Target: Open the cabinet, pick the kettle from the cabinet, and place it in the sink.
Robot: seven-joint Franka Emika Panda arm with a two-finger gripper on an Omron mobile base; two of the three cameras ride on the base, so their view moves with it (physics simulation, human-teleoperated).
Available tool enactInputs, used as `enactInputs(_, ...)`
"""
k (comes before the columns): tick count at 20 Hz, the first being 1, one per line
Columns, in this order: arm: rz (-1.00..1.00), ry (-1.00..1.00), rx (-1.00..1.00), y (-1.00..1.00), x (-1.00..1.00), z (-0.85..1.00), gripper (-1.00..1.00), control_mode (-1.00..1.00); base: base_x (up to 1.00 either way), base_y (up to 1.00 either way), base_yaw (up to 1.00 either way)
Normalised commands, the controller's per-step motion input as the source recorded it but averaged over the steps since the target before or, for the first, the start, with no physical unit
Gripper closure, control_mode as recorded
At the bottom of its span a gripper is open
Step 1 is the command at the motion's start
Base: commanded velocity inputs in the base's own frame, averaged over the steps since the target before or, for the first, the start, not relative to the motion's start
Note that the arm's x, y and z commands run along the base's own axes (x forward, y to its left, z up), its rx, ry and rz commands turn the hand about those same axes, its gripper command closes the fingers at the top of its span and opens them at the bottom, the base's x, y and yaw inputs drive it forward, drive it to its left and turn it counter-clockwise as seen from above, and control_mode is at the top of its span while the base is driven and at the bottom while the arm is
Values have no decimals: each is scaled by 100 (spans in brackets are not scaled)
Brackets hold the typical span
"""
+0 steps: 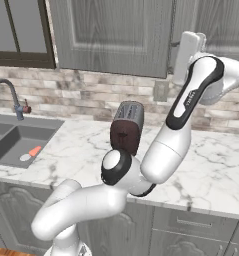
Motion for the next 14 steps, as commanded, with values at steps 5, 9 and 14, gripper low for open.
enactInputs(5, 1, -10, 0, 30, -6, 0, -100, -100, 0, 0, 0)
enactInputs(9, 9, -8, 0, 25, -27, 0, -100, -100, 0, 0, 0)
enactInputs(14, 19, -6, 0, 15, -42, 0, -100, -100, 0, 0, 0)
